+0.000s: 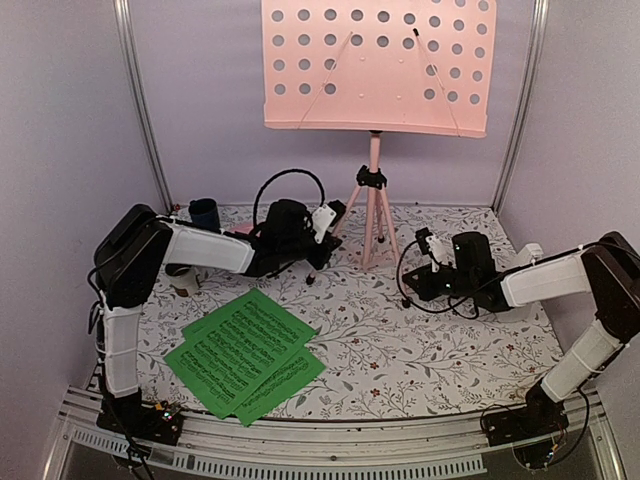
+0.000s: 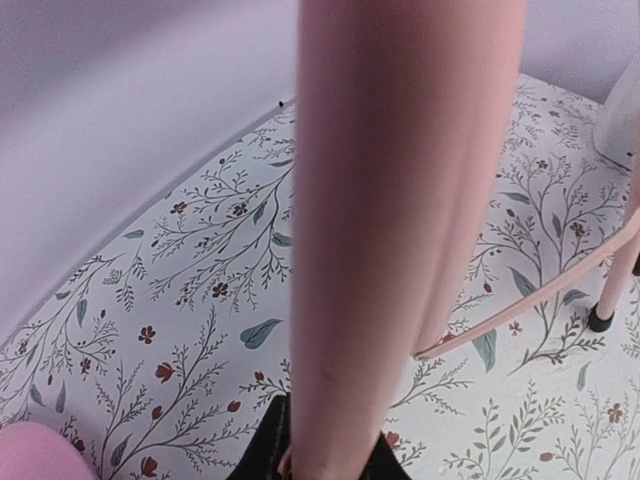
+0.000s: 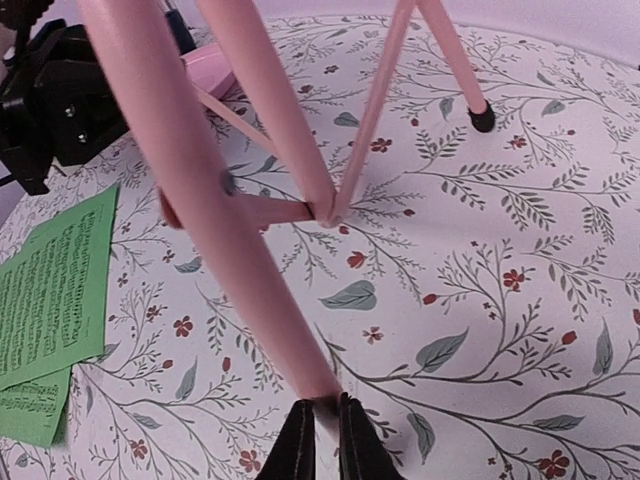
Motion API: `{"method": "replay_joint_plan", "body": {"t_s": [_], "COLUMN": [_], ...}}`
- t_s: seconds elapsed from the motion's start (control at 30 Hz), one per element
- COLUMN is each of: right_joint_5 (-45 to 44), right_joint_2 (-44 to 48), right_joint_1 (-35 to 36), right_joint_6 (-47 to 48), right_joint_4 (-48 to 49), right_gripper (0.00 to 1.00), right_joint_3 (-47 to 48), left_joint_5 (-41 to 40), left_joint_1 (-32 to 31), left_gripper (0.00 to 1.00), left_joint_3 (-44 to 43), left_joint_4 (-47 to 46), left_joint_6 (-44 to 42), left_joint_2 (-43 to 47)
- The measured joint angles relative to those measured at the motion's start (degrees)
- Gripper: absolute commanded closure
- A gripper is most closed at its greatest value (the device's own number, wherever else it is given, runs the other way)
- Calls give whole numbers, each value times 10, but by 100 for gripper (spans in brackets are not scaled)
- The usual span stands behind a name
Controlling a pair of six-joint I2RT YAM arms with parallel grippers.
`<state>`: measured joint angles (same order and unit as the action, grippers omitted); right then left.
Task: Set up the instrument practice props
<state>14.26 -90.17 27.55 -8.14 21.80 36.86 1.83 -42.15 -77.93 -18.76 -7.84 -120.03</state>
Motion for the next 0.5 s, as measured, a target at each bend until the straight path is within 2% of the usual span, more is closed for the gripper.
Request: {"method": "replay_joint_plan", "body": {"t_s": [0.33, 0.4, 0.5], "right_joint_5": [-28, -26, -15], "right_joint_2": [-2, 0, 12], "right_joint_1": [-26, -26, -26], "right_joint_6": [-11, -10, -11], "right_joint_4": [-30, -31, -35], "right_gripper": [98, 87, 66], "right_joint_3": [-11, -15, -26], "left_joint_5": [-22, -28, -37], "left_joint_1": [-7, -10, -13], "left_gripper": [99, 88, 65], "left_joint_3": [3, 4, 4], "left_joint_4": [1, 2, 4], "left_joint_6": [5, 6, 9], "left_joint_2": [2, 4, 4]}}
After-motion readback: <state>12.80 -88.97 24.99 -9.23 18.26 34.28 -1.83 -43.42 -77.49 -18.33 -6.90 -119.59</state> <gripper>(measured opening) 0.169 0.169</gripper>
